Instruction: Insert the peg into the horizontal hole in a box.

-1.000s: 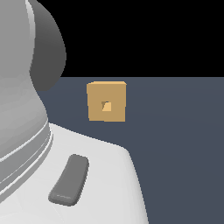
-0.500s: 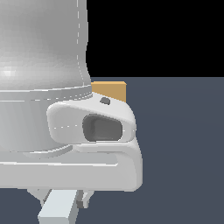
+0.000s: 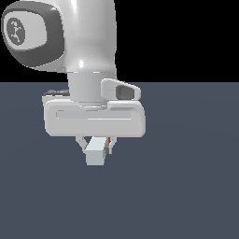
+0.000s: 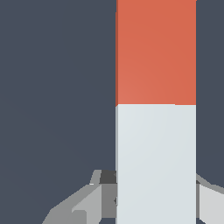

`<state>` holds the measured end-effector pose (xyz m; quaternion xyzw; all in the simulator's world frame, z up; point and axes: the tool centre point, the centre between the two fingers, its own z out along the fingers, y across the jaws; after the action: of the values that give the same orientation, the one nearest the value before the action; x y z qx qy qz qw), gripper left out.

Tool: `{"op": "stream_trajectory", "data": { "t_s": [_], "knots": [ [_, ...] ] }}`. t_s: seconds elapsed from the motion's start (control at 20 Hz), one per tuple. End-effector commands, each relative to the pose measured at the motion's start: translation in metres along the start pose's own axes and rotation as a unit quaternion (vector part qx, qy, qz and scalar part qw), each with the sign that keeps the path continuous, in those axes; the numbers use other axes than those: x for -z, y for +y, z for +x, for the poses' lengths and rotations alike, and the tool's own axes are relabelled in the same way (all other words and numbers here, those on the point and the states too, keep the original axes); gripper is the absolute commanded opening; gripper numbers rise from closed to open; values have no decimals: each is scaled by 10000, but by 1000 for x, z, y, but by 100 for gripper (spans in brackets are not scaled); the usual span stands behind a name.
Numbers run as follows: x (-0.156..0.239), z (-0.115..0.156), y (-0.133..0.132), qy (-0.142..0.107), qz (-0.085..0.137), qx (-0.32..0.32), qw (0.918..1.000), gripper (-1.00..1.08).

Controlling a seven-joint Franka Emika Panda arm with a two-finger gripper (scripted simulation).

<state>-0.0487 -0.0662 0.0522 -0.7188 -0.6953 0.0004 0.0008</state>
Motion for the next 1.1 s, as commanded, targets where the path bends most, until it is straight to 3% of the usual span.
{"op": "stream_trajectory", "data": {
  "t_s": [0.0,0.45,1.05],
  "knots": [
    [5,26,3,-3,-9,-23,10000,-100],
    [15,84,13,-3,-9,-53,10000,-100],
    [16,93,15,-3,1,-58,10000,-100]
  ]
}}
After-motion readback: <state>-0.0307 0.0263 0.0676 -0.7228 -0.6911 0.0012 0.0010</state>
